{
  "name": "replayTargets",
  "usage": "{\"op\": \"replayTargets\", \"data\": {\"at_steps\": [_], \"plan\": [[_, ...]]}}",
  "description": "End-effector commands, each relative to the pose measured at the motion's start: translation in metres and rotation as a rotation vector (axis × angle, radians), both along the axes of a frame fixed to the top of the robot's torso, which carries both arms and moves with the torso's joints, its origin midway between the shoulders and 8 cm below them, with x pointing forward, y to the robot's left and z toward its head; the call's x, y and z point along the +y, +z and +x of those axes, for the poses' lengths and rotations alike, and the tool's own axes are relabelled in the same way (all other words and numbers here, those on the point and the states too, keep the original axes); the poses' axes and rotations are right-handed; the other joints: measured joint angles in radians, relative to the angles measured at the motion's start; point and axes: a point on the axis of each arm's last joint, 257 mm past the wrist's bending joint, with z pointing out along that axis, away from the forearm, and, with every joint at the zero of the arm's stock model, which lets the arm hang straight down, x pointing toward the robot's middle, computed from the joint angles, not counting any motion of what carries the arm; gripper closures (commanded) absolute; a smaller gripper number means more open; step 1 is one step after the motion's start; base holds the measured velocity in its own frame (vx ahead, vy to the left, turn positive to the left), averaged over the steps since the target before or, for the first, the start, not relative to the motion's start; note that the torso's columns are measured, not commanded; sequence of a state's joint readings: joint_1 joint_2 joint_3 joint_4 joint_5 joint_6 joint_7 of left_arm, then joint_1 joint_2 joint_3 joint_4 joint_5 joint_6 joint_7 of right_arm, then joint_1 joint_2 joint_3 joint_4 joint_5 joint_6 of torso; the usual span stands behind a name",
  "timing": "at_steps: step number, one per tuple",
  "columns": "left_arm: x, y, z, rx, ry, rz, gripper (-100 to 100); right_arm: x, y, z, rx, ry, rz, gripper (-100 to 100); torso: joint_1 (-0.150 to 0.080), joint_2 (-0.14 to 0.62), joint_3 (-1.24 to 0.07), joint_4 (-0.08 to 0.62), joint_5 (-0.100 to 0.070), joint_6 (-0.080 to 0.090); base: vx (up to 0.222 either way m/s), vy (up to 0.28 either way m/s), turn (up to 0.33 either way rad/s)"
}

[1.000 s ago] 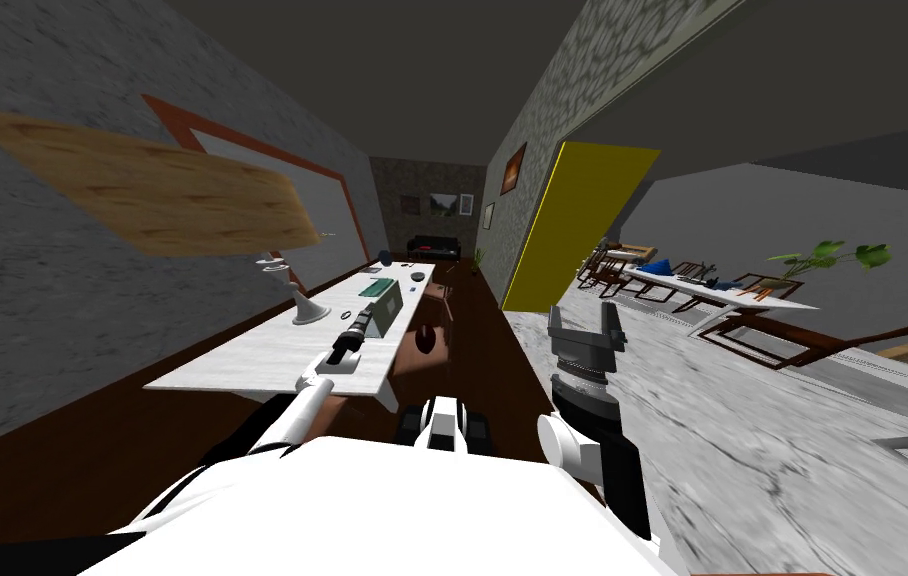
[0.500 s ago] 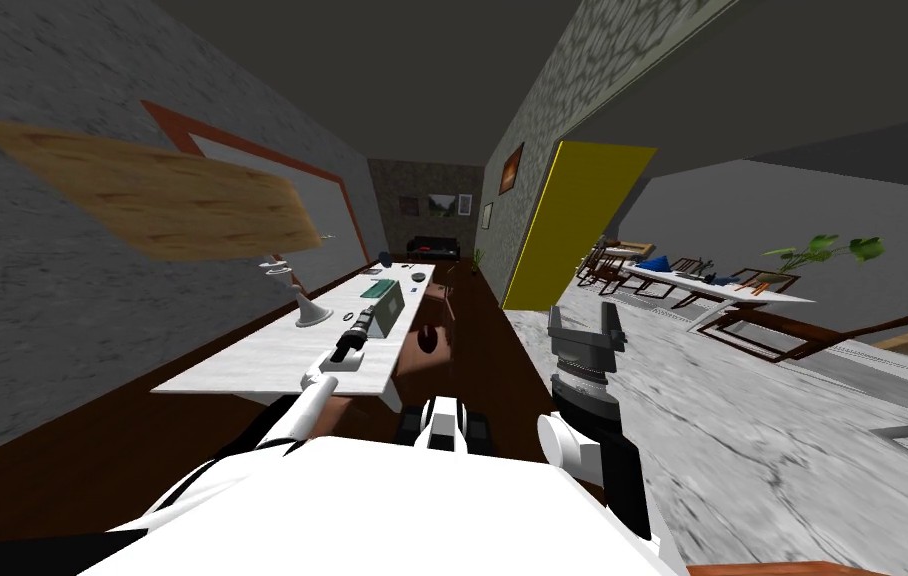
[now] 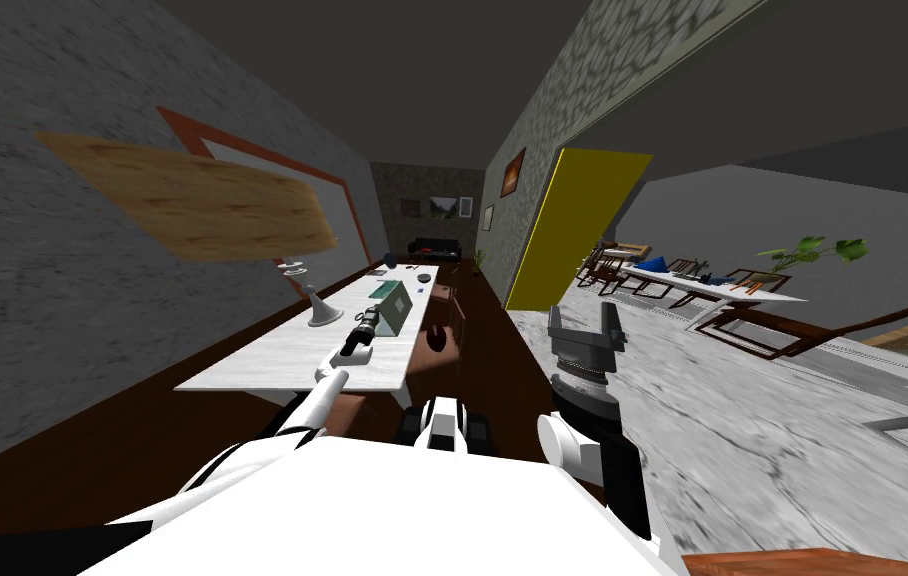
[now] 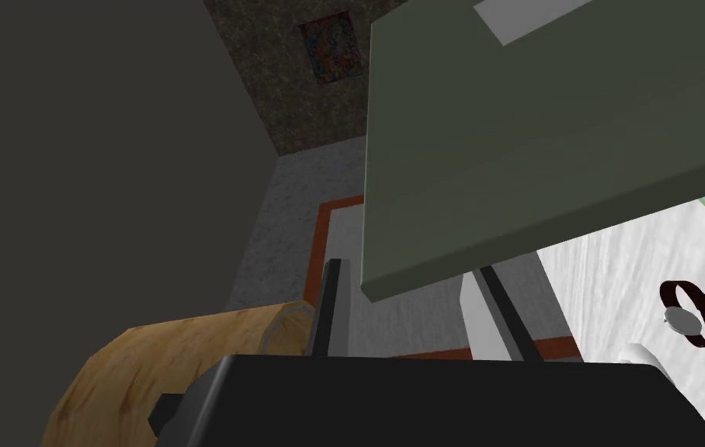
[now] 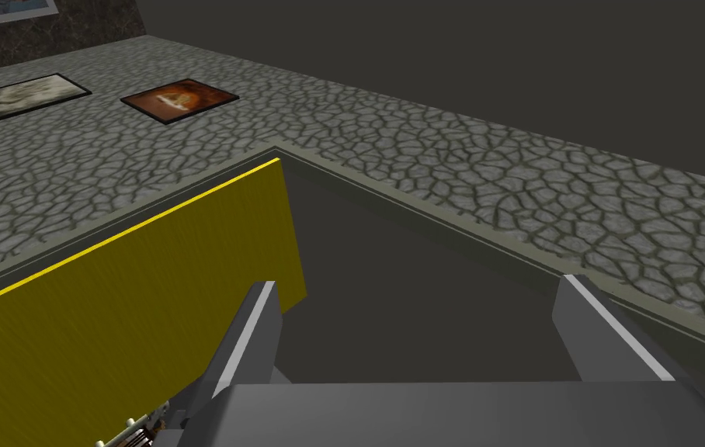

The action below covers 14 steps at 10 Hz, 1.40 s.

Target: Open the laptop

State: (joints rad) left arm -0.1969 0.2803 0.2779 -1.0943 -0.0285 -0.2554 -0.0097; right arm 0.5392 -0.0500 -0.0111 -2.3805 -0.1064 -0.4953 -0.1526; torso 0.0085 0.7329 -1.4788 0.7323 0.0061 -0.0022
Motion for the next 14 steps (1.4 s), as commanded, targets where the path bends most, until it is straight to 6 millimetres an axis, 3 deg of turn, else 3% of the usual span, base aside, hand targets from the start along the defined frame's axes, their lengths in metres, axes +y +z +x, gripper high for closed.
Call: {"op": "replayTargets", "data": {"at_steps": [1, 4, 5, 9, 11, 12, 14], "plan": [[-0.004, -0.002, 0.004, -0.001, 0.000, -0.044, 100, 0.000, 0.000, 0.000, 0.000, 0.000, 0.000, 0, -0.003, 0.000, 0.000, 0.001, -0.002, 0.001, -0.023, 0.064, -0.004], [-0.024, -0.029, 0.003, -0.005, 0.004, -0.219, 100, 0.000, 0.000, 0.000, 0.000, 0.000, 0.000, 0, -0.006, 0.003, 0.002, 0.003, -0.004, 0.004, -0.011, 0.151, -0.014], [-0.024, -0.029, 0.003, -0.005, 0.004, -0.219, 100, 0.000, 0.000, 0.000, 0.000, 0.000, 0.000, 0, -0.004, 0.004, 0.002, 0.003, -0.003, 0.003, -0.010, 0.123, -0.004], [-0.060, -0.068, -0.002, -0.008, 0.017, -0.469, 100, 0.000, 0.000, 0.000, 0.000, 0.000, 0.000, 0, -0.008, 0.002, 0.001, 0.002, -0.003, 0.004, -0.007, 0.166, -0.008], [-0.054, -0.063, -0.002, -0.015, 0.017, -0.451, 100, 0.000, 0.000, 0.000, 0.000, 0.000, 0.000, 0, -0.009, 0.001, 0.001, 0.002, -0.004, 0.005, -0.011, 0.103, -0.010], [-0.067, -0.082, -0.013, -0.026, 0.025, -0.537, 100, 0.000, 0.000, 0.000, 0.000, 0.000, 0.000, 0, -0.014, 0.003, 0.001, 0.005, -0.007, 0.004, 0.030, 0.111, -0.076], [-0.081, -0.098, -0.025, -0.038, 0.035, -0.618, 100, 0.000, 0.000, 0.000, 0.000, 0.000, 0.000, 0, -0.005, 0.001, 0.003, 0.005, -0.006, 0.005, -0.001, 0.142, -0.150]]}}
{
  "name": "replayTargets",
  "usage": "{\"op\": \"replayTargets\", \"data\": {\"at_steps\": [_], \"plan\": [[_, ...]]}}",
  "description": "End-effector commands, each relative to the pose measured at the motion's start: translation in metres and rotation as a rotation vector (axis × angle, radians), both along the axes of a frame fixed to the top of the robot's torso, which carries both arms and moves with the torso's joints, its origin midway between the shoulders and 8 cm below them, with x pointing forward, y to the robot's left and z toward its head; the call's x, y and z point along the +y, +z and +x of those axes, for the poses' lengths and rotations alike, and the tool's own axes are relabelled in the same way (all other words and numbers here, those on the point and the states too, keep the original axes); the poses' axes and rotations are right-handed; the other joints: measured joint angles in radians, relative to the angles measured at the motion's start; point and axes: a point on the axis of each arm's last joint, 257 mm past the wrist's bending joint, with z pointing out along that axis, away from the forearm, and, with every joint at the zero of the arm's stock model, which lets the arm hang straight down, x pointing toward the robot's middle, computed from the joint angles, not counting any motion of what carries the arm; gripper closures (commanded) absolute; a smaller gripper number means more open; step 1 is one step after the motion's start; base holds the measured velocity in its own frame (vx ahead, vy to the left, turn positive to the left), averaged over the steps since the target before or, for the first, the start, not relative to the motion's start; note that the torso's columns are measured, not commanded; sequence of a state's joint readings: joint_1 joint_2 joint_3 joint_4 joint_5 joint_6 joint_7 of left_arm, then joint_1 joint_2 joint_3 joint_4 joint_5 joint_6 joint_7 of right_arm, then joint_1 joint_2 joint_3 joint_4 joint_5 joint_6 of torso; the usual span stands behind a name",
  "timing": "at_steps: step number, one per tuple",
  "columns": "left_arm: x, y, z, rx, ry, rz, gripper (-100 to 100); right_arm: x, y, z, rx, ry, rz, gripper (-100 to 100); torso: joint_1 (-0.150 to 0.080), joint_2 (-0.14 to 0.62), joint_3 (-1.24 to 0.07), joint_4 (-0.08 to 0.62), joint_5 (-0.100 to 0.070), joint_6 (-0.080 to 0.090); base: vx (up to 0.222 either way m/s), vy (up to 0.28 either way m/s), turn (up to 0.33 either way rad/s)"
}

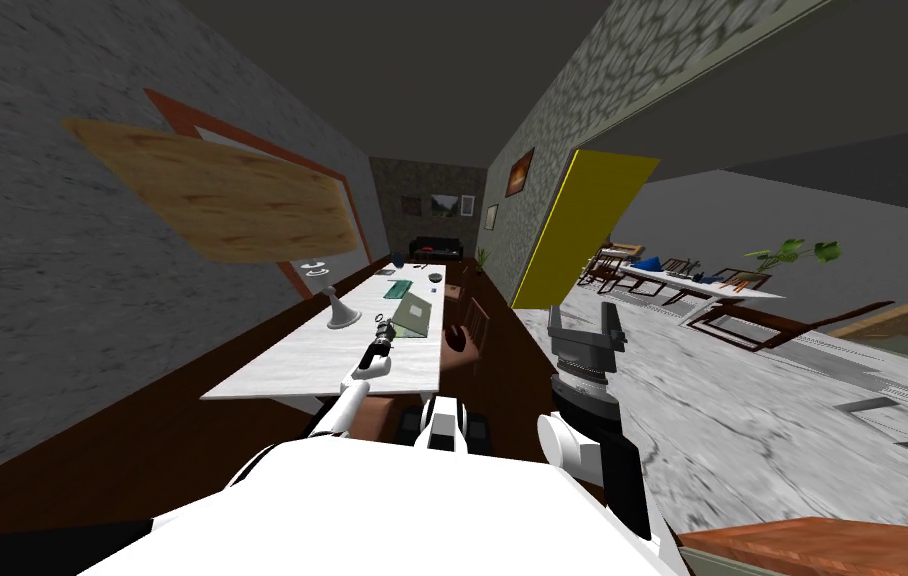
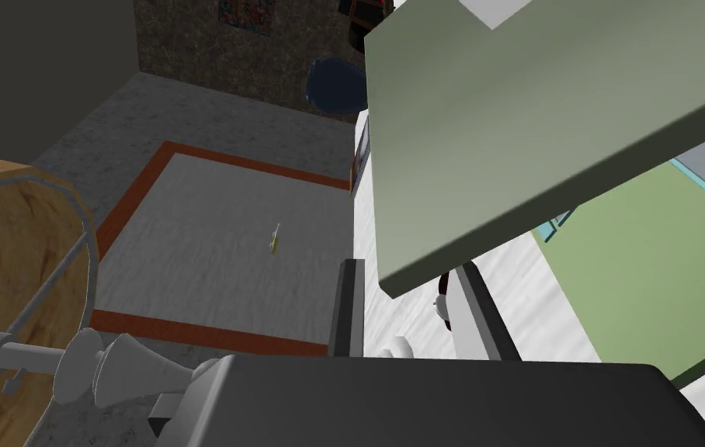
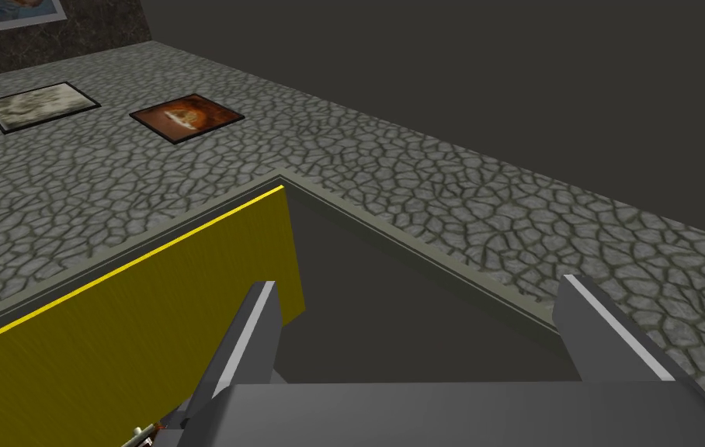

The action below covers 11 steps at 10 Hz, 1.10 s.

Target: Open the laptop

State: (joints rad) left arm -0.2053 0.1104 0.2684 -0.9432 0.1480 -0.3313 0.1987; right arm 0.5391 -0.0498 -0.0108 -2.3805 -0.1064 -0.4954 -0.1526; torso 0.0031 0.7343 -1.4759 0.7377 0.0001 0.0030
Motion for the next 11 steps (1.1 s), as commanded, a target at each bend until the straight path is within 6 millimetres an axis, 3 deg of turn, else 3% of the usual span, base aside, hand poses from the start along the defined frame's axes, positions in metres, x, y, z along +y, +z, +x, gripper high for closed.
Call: {"op": "replayTargets", "data": {"at_steps": [1, 3, 7, 8, 11], "plan": [[-0.015, -0.004, 0.005, -0.006, -0.003, -0.046, -100, 0.000, 0.000, 0.000, 0.000, 0.000, 0.000, 0, 0.003, 0.001, 0.001, 0.002, 0.000, -0.003, -0.035, 0.058, 0.047], [-0.021, 0.000, 0.016, -0.005, -0.009, -0.046, -100, 0.000, 0.000, 0.000, 0.000, 0.000, 0.000, 0, -0.006, 0.004, 0.000, 0.001, -0.001, -0.003, -0.035, -0.005, 0.060], [-0.043, 0.016, 0.049, -0.004, -0.035, -0.045, -100, 0.000, 0.000, 0.000, 0.000, 0.000, 0.000, 0, -0.003, 0.005, 0.001, 0.002, -0.001, -0.003, -0.055, 0.006, 0.072], [-0.043, 0.017, 0.049, -0.005, -0.036, -0.045, -100, 0.000, 0.000, 0.000, 0.000, 0.000, 0.000, 0, -0.003, 0.006, 0.001, 0.002, -0.001, -0.003, -0.046, 0.013, 0.034], [-0.067, 0.032, 0.078, 0.001, -0.064, -0.043, -100, 0.000, 0.000, 0.000, 0.000, 0.000, 0.000, 0, -0.003, 0.005, 0.001, 0.002, 0.000, -0.003, -0.058, 0.019, 0.081]]}}
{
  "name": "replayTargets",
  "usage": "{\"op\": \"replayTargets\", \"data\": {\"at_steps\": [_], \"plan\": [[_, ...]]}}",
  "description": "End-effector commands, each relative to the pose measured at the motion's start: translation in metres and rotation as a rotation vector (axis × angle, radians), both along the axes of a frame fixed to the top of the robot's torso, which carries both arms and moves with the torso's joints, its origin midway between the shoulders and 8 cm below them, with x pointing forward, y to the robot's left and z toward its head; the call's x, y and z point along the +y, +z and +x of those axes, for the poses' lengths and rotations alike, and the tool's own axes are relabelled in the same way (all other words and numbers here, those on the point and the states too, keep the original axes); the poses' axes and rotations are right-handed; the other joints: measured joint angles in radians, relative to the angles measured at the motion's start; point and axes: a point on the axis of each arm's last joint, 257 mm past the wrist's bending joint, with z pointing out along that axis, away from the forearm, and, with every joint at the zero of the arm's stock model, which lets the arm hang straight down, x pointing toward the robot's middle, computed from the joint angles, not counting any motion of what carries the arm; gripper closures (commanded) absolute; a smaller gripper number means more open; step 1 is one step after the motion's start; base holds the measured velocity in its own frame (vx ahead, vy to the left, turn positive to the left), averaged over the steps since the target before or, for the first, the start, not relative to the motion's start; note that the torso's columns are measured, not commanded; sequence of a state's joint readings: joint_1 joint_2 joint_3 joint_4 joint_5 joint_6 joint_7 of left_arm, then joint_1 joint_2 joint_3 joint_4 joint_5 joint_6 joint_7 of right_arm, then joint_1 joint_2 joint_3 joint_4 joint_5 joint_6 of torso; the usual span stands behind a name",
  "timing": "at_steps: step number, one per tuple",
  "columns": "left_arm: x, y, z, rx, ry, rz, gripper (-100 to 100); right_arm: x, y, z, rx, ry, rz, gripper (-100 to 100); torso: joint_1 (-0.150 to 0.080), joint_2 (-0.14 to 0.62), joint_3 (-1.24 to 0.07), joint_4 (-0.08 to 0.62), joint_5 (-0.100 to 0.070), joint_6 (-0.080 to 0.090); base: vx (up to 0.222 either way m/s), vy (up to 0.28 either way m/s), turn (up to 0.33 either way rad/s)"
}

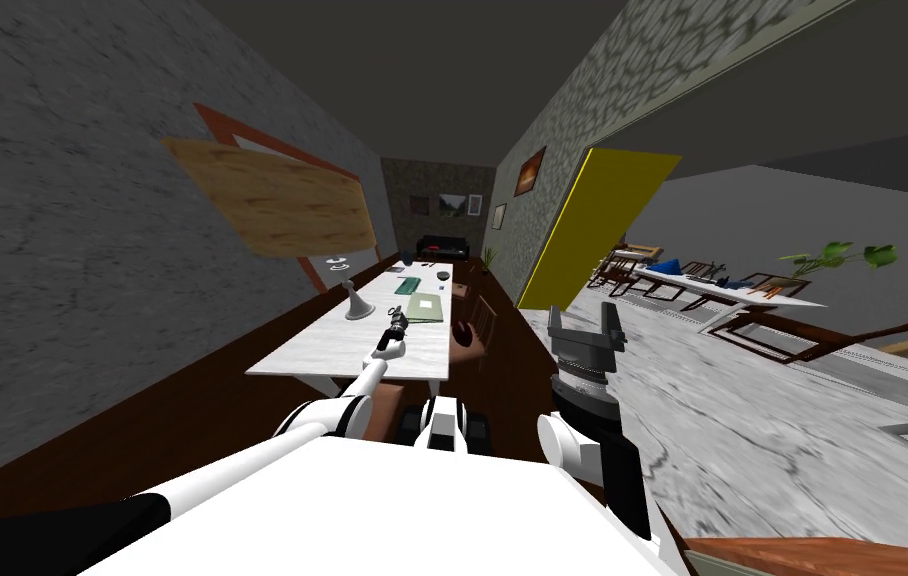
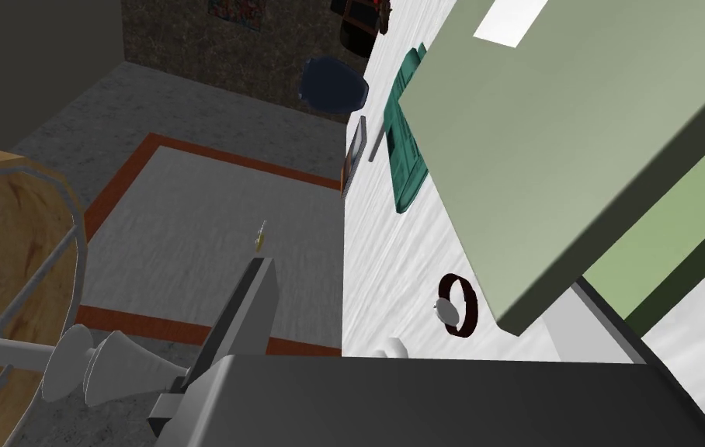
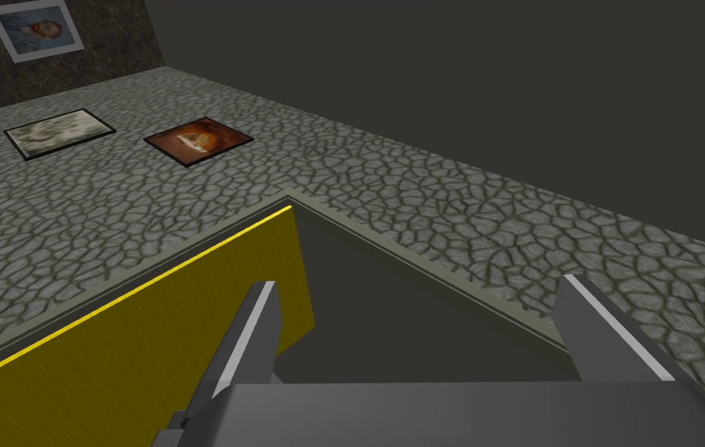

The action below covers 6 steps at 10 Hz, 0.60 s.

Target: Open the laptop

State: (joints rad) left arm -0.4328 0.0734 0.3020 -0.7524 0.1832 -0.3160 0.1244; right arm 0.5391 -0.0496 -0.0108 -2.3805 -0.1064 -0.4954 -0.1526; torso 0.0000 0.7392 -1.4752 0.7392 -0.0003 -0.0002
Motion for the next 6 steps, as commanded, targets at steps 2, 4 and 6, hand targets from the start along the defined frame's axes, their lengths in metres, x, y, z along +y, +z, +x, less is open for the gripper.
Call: {"op": "replayTargets", "data": {"at_steps": [2, 4, 6], "plan": [[-0.024, 0.019, 0.026, -0.003, -0.029, 0.004, -100, 0.000, 0.000, 0.000, 0.000, 0.000, 0.000, 0, -0.001, 0.000, 0.000, 0.000, 0.000, 0.001, -0.046, 0.011, 0.055], [-0.034, 0.028, 0.037, -0.006, -0.042, 0.005, -100, 0.000, 0.000, 0.000, 0.000, 0.000, 0.000, 0, -0.001, -0.001, 0.000, 0.000, 0.000, 0.000, -0.039, 0.006, 0.040], [-0.030, 0.020, 0.032, 0.000, -0.037, 0.004, 0, 0.000, 0.000, 0.000, 0.000, 0.000, 0.000, 0, -0.001, -0.001, -0.001, 0.000, 0.000, 0.000, -0.008, 0.002, 0.003]]}}
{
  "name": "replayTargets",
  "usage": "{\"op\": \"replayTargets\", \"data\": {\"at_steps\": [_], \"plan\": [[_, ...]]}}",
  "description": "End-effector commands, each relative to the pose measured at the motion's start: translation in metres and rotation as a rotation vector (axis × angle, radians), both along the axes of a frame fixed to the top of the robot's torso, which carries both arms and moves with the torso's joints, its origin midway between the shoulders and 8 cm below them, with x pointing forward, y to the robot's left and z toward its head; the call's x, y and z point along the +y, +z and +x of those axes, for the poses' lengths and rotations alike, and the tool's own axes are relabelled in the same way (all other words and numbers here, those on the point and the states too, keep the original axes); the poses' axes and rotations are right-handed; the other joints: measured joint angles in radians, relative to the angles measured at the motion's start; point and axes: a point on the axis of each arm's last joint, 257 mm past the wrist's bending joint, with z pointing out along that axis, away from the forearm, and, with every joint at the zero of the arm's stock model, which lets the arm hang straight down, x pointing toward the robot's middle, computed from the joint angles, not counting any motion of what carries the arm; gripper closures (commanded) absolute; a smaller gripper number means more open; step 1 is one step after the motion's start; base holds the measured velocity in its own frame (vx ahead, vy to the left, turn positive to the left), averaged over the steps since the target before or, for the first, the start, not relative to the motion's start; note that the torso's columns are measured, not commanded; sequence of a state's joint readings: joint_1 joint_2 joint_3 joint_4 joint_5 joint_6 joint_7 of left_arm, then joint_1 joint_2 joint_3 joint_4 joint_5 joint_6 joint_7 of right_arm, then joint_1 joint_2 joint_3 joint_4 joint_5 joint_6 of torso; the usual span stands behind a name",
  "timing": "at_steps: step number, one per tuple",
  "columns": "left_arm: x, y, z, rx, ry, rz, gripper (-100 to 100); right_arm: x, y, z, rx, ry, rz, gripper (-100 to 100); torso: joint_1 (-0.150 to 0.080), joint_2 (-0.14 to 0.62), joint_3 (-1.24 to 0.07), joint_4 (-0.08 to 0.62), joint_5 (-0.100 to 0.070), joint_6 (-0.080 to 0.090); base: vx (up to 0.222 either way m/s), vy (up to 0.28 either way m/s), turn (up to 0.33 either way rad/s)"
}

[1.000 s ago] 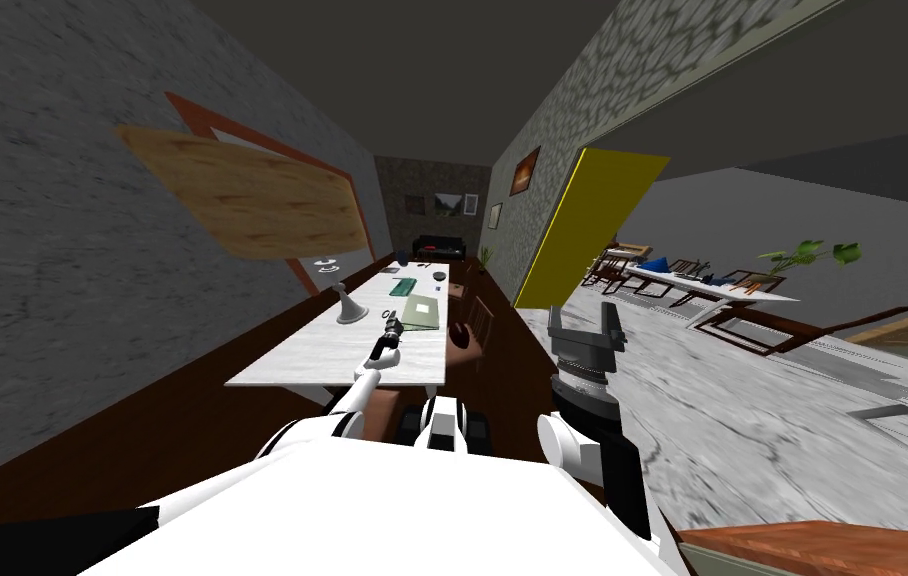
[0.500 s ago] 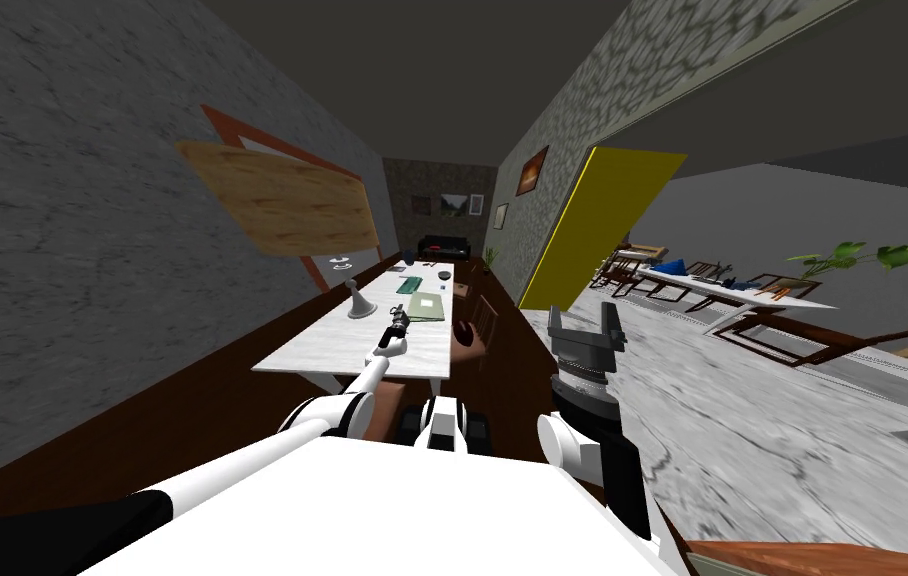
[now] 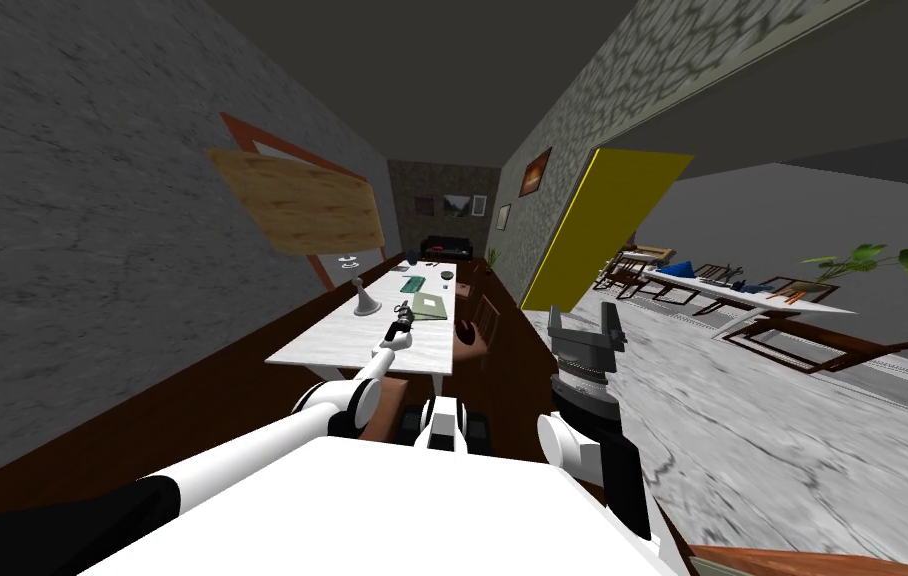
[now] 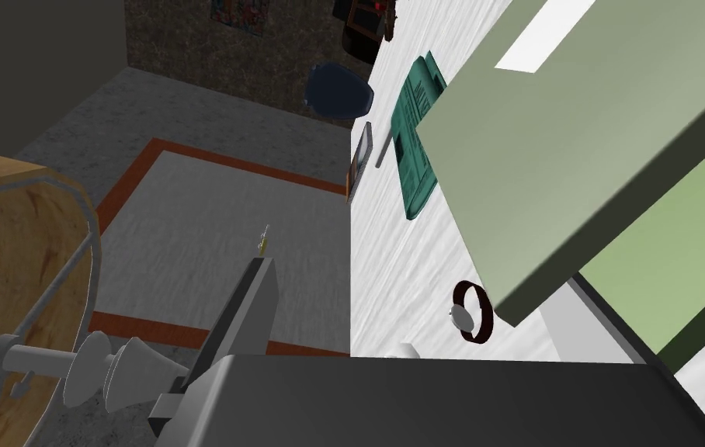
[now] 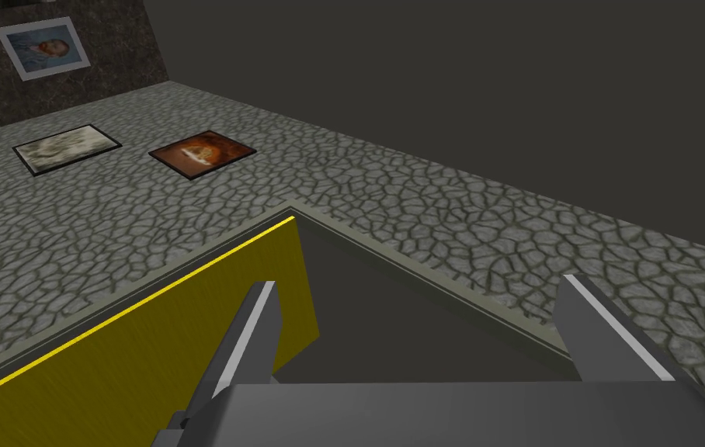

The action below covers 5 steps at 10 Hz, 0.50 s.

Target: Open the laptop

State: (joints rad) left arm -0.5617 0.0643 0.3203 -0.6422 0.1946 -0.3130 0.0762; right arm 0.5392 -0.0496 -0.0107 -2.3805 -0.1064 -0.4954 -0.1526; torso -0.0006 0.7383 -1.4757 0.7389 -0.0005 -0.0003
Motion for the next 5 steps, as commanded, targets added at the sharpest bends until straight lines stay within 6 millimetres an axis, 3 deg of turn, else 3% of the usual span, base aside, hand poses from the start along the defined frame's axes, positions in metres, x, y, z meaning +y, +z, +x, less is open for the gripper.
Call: {"op": "replayTargets", "data": {"at_steps": [1, 5], "plan": [[-0.0001, -0.0012, -0.0005, 0.002, 0.000, -0.001, 0, 0.0000, 0.0000, 0.0000, 0.000, 0.000, 0.000, 0, 0.000, 0.000, 0.000, 0.000, 0.000, 0.000, 0.000, 0.000, 0.000], [-0.0004, -0.0012, -0.0005, 0.003, -0.001, -0.001, 0, 0.0000, 0.0000, 0.0000, 0.000, 0.000, 0.000, 0, 0.001, -0.001, 0.000, -0.001, 0.001, 0.000, 0.000, 0.000, 0.000]]}}
